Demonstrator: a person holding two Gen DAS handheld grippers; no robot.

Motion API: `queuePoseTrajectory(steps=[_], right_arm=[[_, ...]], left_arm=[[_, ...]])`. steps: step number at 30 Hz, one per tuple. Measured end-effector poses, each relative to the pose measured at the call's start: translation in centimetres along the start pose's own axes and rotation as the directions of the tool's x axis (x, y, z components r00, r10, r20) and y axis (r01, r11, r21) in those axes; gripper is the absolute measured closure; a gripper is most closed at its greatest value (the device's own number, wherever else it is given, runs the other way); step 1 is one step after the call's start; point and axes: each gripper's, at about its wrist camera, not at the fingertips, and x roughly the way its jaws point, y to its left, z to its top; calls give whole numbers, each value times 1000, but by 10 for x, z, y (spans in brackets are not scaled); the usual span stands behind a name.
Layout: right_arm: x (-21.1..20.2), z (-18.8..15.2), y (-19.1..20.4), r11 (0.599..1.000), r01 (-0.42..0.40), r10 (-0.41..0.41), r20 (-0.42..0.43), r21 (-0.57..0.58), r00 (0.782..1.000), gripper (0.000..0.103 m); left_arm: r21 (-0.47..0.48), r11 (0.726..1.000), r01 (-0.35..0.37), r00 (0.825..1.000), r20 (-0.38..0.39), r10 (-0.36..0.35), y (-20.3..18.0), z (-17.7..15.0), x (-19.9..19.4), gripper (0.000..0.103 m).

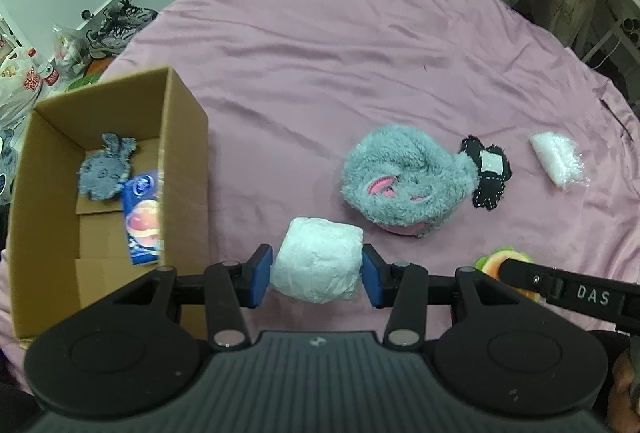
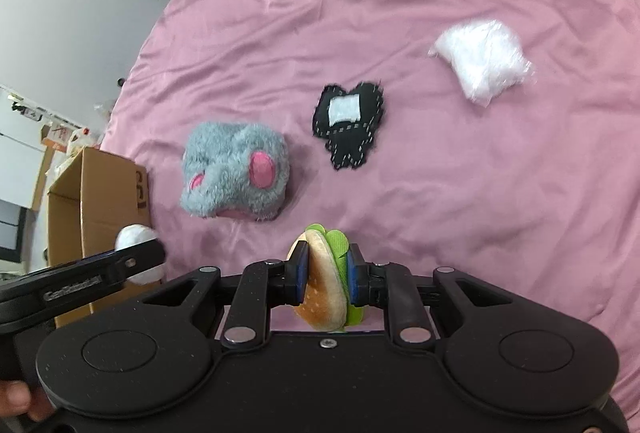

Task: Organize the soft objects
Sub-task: 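Carry both items to the box while the left gripper opens to drop the white pad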

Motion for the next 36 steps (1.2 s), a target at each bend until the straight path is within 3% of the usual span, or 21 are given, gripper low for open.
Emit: queuePoseTrajectory(steps=[6, 18, 36], right_arm=[[-16, -2, 12, 998, 34, -32, 49, -45, 998, 84], [-48, -7, 67, 994, 3, 15, 162, -110, 987, 84], [-48, -10, 154, 976, -28, 77, 225, -214, 971, 84]], left_arm=[[-24, 1000, 18, 999, 45, -17, 22, 0, -20, 57], [-85, 996, 20, 994, 106, -11, 76, -1, -49, 57], [-223, 975, 1, 988, 153, 34, 166, 0, -65, 57]])
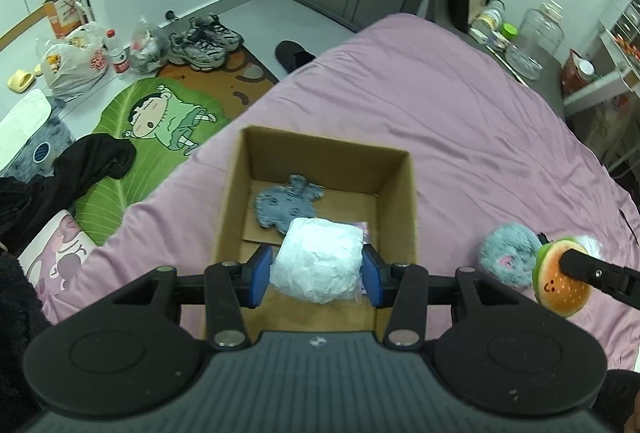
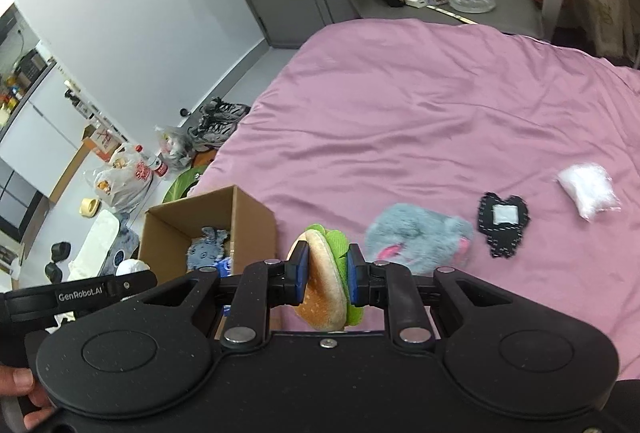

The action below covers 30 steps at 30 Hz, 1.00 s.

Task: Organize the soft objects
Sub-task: 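Carry both items to the box while the left gripper opens to drop the white pad, then open the right gripper to drop the burger plush into the box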

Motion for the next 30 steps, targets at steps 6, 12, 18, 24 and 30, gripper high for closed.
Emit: queuePoseTrajectory(steps=[6, 12, 18, 24, 30], right_arm=[[8, 3, 21, 999, -28, 28, 4, -20, 1000, 84], [15, 9, 39, 998, -52, 53, 6, -36, 999, 84], [24, 15, 53, 997, -69, 69, 4, -40, 998, 83], [35, 23, 68, 994, -102, 102, 0, -36, 995, 83], [50, 28, 86, 990, -130, 130, -13, -49, 991, 83]], left_arm=[[-35, 999, -15, 1000, -25, 14, 18, 3, 14, 57], [-46, 999, -12, 999, -53, 10, 26, 4, 28, 57], [-43, 998, -40, 997, -65, 37, 28, 8, 41, 54], [-79, 996, -29, 997, -72, 23, 33, 12, 44, 46], [-62, 997, -45, 998, -51, 42, 32, 12, 37, 39]])
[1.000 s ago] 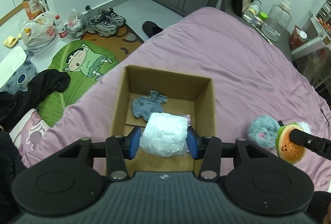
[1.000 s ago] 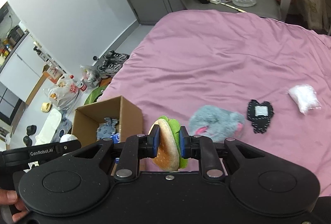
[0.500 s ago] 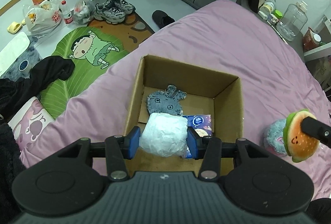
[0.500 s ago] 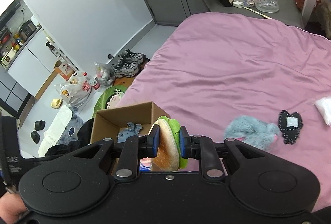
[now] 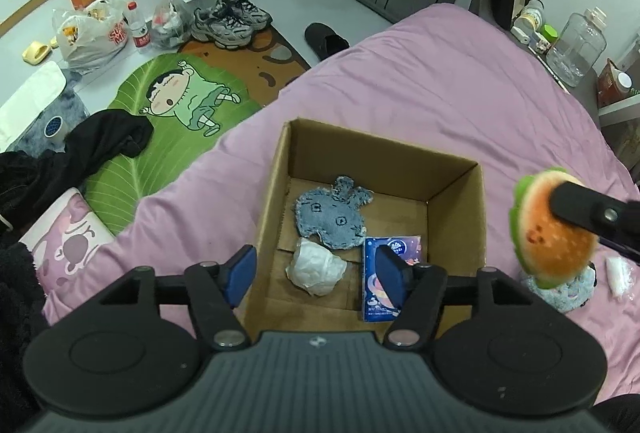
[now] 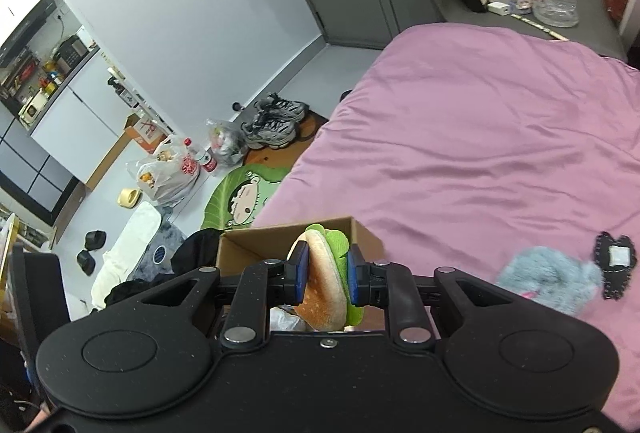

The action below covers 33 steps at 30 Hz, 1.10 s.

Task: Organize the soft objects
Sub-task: 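Open the right gripper to drop the burger plush into the box, then move both grippers to the grey plush mouse with pink ears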

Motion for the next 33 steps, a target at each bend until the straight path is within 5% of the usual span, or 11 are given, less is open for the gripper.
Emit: queuePoseTrajectory(steps=[4, 9, 11, 16, 20, 33], right_arm=[[8, 2, 8, 1000, -31, 31, -12, 5, 999, 82], [9, 6, 7, 996, -62, 62, 2, 59, 998, 64], [2, 7, 6, 997, -62, 61, 21, 52, 998, 48], [-15, 6, -7, 997, -50, 46, 53, 67, 998, 37], [-34, 3, -32, 991, -35, 23, 88, 129, 996, 24], [-76, -14, -95, 985, 72, -90, 109, 159, 990, 17]], left_arm=[[-12, 1000, -9, 1000, 7, 9, 6, 1, -5, 39], [-22, 1000, -20, 1000, 4, 20, 10, 1, -11, 39], [-18, 1000, -23, 1000, 8, 23, 9, 1, -14, 38], [-27, 999, 17, 1000, 16, -17, 5, 0, -19, 19], [-12, 999, 42, 999, 11, -42, -3, -2, -22, 17], [47, 998, 37, 998, 54, -40, -38, -13, -36, 11]])
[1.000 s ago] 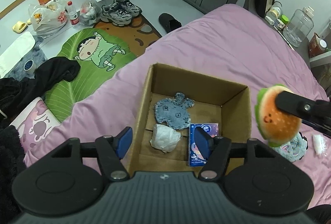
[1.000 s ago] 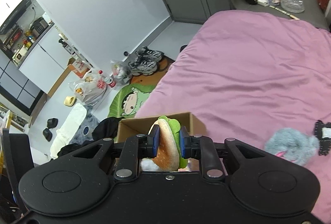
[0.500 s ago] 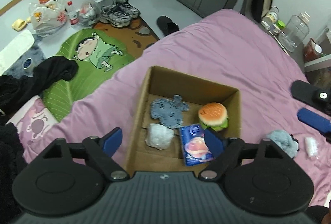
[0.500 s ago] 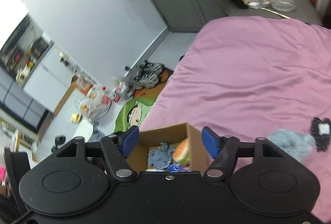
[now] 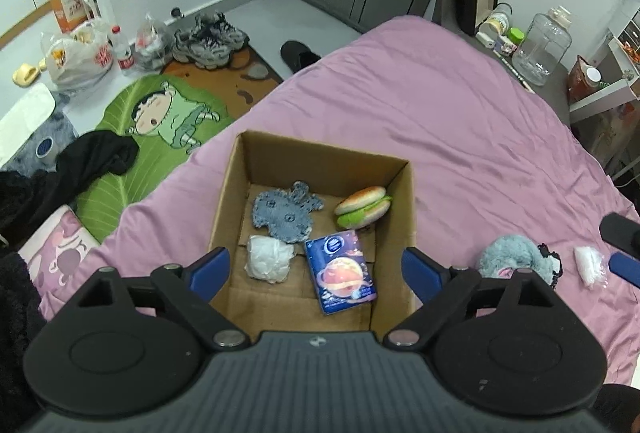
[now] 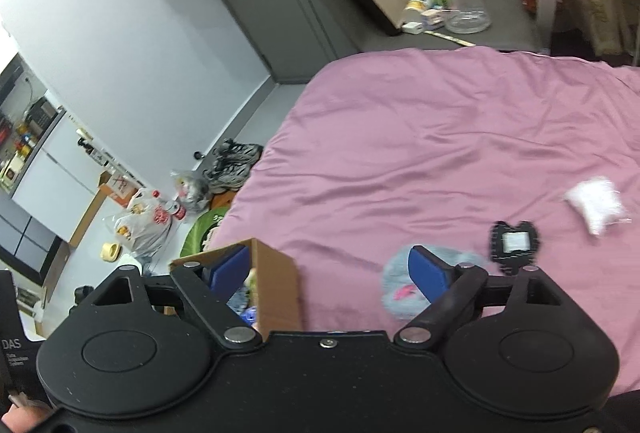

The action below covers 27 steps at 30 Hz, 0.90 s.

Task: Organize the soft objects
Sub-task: 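Move both grippers to the grey plush mouse with pink ears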

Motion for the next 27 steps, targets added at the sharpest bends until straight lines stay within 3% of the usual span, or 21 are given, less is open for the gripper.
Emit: queuePoseTrajectory(steps=[15, 27], right_arm=[[-23, 13, -99, 987, 68, -71, 14, 147, 997, 17], [-18, 0, -153, 969, 78, -73, -29, 233, 997, 17]], left_arm=[[62, 998, 8, 998, 55, -11, -58, -8, -11, 11], [139, 990, 10, 1000, 26, -14, -115, -18, 4, 11]])
